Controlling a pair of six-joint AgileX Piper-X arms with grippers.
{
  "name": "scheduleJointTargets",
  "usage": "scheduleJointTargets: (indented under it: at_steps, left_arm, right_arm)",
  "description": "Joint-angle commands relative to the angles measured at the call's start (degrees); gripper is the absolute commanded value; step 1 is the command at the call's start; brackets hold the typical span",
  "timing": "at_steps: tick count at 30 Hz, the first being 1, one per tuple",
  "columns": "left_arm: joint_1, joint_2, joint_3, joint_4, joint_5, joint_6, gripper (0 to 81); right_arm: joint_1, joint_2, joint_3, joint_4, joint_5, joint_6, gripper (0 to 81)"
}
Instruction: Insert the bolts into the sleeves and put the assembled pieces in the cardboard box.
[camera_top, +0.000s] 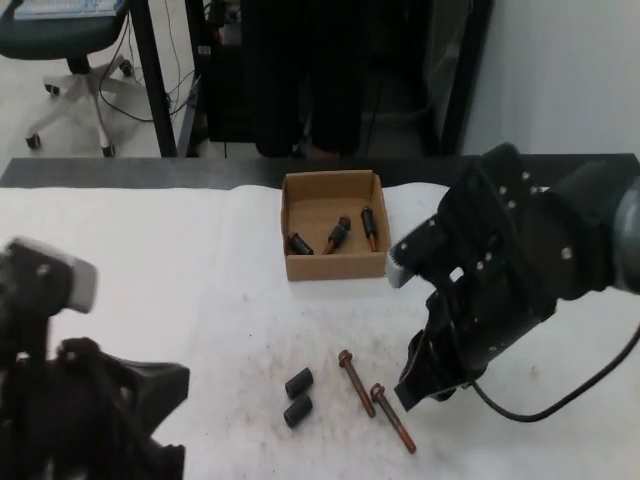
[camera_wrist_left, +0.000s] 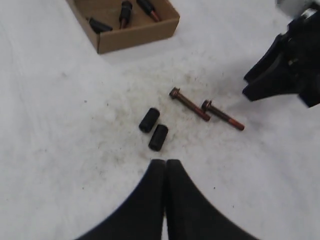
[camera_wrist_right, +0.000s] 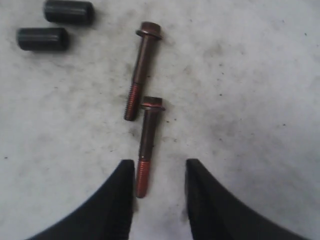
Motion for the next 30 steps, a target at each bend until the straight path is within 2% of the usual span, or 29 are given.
scheduleJointTargets:
  at_steps: [1, 11, 18, 30]
  left_arm:
    - [-0.1, -2.8, 0.2, -1.1, 0.3, -0.7, 0.3]
    - [-0.1, -3.2, 0.2, 1.9, 0.3, -0.7, 0.3]
    - [-0.1, -3.2, 0.2, 4.9, 0.3, -0.7, 0.3]
    - [-0.1, -3.2, 0.2, 6.5, 0.3, -0.6, 0.3]
  right_arm:
    - [0.4, 1.6, 0.0, -2.3, 2.0, -0.5, 33.2]
    - [3.5, 6.4, -0.9, -6.5, 3.8, -0.5, 33.2]
    - [3.6, 9.3, -2.0, -7.2, 6.6, -1.2, 33.2]
    - [3.6, 10.2, -2.7, -5.9, 7.0, -3.1, 33.2]
